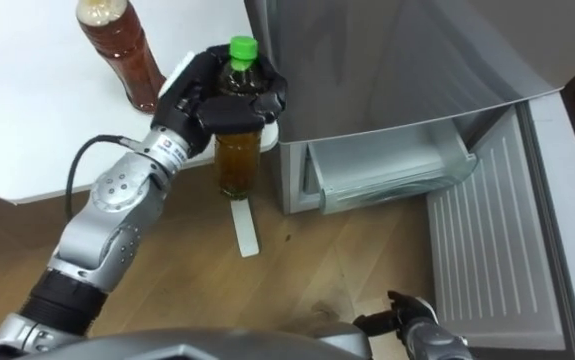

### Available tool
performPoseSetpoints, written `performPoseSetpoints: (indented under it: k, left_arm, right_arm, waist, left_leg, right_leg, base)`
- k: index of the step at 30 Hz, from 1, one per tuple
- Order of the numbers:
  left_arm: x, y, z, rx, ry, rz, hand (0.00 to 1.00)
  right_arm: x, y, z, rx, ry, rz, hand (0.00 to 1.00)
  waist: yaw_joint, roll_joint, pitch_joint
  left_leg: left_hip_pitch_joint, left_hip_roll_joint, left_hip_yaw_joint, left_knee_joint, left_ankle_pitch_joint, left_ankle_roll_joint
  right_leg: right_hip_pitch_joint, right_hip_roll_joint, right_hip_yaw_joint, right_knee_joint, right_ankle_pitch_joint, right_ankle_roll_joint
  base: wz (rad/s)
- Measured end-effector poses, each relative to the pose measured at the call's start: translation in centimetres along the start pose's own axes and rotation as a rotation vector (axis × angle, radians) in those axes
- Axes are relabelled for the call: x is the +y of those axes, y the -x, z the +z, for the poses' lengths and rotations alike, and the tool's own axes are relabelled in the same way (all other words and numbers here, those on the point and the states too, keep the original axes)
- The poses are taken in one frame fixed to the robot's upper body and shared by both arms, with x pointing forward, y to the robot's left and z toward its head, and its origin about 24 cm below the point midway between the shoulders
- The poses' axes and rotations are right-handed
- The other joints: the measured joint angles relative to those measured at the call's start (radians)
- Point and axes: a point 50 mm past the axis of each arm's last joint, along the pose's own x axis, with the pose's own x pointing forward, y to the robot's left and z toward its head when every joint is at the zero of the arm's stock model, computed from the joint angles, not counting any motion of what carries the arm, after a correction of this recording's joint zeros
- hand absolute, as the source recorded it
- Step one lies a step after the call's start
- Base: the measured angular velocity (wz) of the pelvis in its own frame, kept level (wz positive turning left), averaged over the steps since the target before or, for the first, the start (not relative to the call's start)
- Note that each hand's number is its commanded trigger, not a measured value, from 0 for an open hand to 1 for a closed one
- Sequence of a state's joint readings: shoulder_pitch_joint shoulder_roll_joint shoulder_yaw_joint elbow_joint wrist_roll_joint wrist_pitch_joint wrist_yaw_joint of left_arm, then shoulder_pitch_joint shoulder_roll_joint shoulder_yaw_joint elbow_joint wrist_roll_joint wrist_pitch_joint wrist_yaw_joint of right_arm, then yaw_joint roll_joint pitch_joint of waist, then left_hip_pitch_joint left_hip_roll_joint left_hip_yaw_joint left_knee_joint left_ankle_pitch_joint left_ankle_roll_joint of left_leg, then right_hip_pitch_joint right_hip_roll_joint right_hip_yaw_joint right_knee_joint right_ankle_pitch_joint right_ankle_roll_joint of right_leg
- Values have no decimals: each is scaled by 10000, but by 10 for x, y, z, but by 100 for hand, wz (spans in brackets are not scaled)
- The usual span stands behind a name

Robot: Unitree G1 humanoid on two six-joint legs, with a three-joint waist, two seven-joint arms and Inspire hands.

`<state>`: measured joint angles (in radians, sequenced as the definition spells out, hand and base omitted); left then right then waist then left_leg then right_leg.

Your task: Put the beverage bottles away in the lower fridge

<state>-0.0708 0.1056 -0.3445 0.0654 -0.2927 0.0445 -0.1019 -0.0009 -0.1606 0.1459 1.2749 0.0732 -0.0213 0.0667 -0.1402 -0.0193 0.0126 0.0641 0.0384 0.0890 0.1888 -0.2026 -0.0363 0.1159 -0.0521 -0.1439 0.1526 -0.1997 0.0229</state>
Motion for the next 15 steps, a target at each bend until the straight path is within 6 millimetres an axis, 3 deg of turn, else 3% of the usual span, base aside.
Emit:
performPoseSetpoints:
  k: [6, 15]
  left_arm:
    - [-12, -2, -1, 52, 74, -875, 100]
    - [-22, -9, 10, -323, 13, -1743, 100]
  right_arm:
    - [1, -1, 8, -167, 270, 47, 0]
    - [1, -1, 10, -255, 374, 83, 0]
  waist:
    - [-245, -23, 5]
    - [-245, -31, 1]
  left_leg:
    - [-66, 0, 1, -2, 0, 0]
    - [-184, 2, 2, -4, 0, 0]
  right_leg:
    - [-64, 1, 9, 4, 1, 0]
    - [-193, 3, 13, 5, 2, -1]
  base:
    - [0]
    - [0]
